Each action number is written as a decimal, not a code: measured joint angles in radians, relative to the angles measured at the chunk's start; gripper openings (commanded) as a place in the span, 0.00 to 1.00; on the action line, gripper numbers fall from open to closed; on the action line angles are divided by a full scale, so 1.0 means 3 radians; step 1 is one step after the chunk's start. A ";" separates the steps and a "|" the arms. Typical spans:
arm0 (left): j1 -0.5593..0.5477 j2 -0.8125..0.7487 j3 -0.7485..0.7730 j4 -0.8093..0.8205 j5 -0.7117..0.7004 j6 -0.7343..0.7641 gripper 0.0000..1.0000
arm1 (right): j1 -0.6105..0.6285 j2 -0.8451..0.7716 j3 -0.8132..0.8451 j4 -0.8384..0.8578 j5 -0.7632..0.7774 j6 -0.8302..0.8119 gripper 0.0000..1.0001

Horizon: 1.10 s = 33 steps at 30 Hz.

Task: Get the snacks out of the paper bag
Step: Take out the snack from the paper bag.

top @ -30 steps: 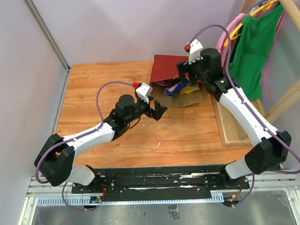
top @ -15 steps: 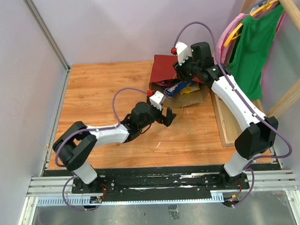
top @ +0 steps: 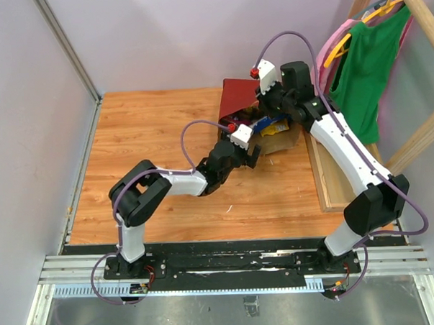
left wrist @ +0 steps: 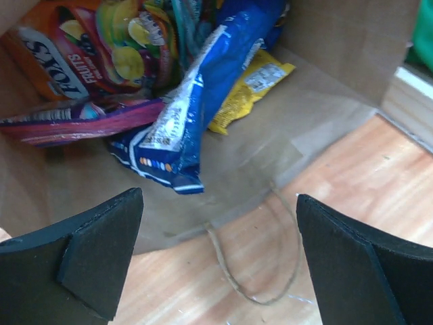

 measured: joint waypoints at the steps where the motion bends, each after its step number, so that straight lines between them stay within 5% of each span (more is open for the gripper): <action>1: -0.0003 0.0062 0.0053 0.0006 -0.0069 0.0072 1.00 | 0.0000 -0.0024 -0.0029 0.0020 -0.0006 0.0010 0.02; 8: -0.0014 0.0532 0.0885 -0.0464 -0.0292 0.0403 0.99 | 0.0000 -0.0086 -0.0175 0.0094 -0.0071 0.0042 0.02; 17: -0.0015 0.0740 0.0945 -0.0408 -0.0682 0.0572 0.97 | 0.0000 -0.0134 -0.0235 0.0131 -0.0106 0.0061 0.02; 21: -0.0015 0.0879 0.0999 -0.0390 -0.0786 0.0668 0.69 | -0.0001 -0.0137 -0.0253 0.0142 -0.0139 0.0062 0.02; 26: -0.0015 0.0913 0.0999 -0.0354 -0.0805 0.0757 0.02 | 0.0000 -0.0172 -0.0309 0.0151 -0.0141 0.0081 0.03; 33: -0.0015 0.0688 0.0739 -0.0289 -0.0675 0.0801 0.00 | -0.0003 -0.0216 -0.0341 0.0230 -0.0141 0.0125 0.03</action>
